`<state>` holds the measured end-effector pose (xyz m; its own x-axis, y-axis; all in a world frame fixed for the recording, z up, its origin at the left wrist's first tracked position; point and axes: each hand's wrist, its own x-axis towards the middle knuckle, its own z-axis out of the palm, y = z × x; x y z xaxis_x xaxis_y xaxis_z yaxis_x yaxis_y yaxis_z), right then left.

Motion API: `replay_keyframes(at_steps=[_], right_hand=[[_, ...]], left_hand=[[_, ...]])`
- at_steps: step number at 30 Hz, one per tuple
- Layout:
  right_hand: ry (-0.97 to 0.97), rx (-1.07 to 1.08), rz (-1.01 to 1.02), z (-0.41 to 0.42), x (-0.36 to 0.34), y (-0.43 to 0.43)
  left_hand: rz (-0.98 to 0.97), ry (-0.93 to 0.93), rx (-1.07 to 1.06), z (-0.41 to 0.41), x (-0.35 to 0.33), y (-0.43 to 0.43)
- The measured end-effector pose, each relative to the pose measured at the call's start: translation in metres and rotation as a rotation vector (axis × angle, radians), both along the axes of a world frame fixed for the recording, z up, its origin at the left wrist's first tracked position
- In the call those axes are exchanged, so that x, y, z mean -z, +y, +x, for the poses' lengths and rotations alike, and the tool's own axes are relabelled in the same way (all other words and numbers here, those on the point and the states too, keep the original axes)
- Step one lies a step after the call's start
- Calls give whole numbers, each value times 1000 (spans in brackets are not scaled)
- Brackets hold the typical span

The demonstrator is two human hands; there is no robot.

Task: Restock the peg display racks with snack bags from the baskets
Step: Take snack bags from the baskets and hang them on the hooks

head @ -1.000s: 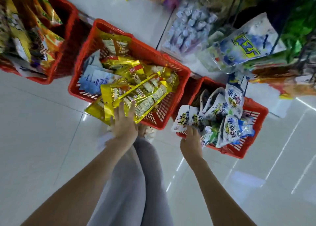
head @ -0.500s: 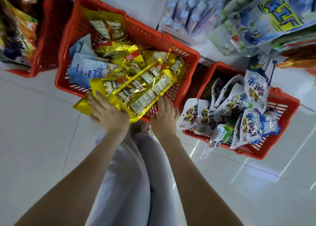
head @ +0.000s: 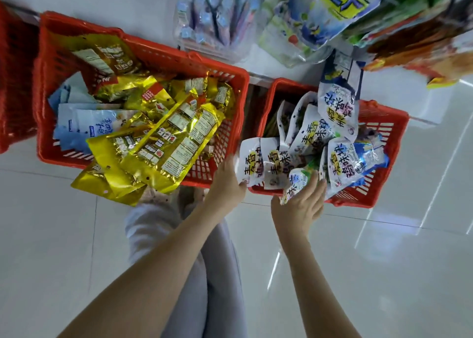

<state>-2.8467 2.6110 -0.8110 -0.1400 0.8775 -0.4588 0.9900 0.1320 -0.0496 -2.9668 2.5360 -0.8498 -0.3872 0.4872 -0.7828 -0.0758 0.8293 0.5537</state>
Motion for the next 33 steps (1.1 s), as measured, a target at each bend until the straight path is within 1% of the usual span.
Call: replay_keyframes(at_steps=[2,4,5,7,9,10,13,14,16,19,21,23,25,27,30,33], right_hand=[[-40,123,-166,16,10,8],[-90,150,-284,24,16,16],[-93,129,-287,23,18,19],[-35,76,-258,14,16,20],[25,43,-246,0,8,17],[60,35,-253,-7,2,15],[188,58,-275,-26,-20,10],[226,71,-284,-32,-29,9],[302,120,-326,-45,-52,10],[417,164,-449,-60,-100,12],[507,181,-506,-70,-137,14],[550,140,-540,-82,-176,18],[506,16,-544,-100,-216,22],[529,-73,-539,-122,-256,25],[693,-113,-588,-156,-326,18],[837,-175,-656,-184,-390,0]], left_hand=[[-52,-130,-43,0,17,6],[-81,-245,-113,2,30,13],[-88,-236,-107,4,35,16],[-94,-130,-16,7,37,21],[-53,-66,11,7,29,25],[-20,-90,-8,9,23,27],[71,-267,-86,7,-11,31],[83,-297,-89,3,-24,31],[107,-288,-53,-8,-52,27],[164,-213,12,-35,-103,20],[199,-119,98,-54,-144,15],[215,-36,167,-72,-190,11],[205,24,184,-90,-238,3],[202,83,125,-107,-282,-7],[226,101,-63,-137,-352,-30],[256,152,-187,-160,-413,-61]])
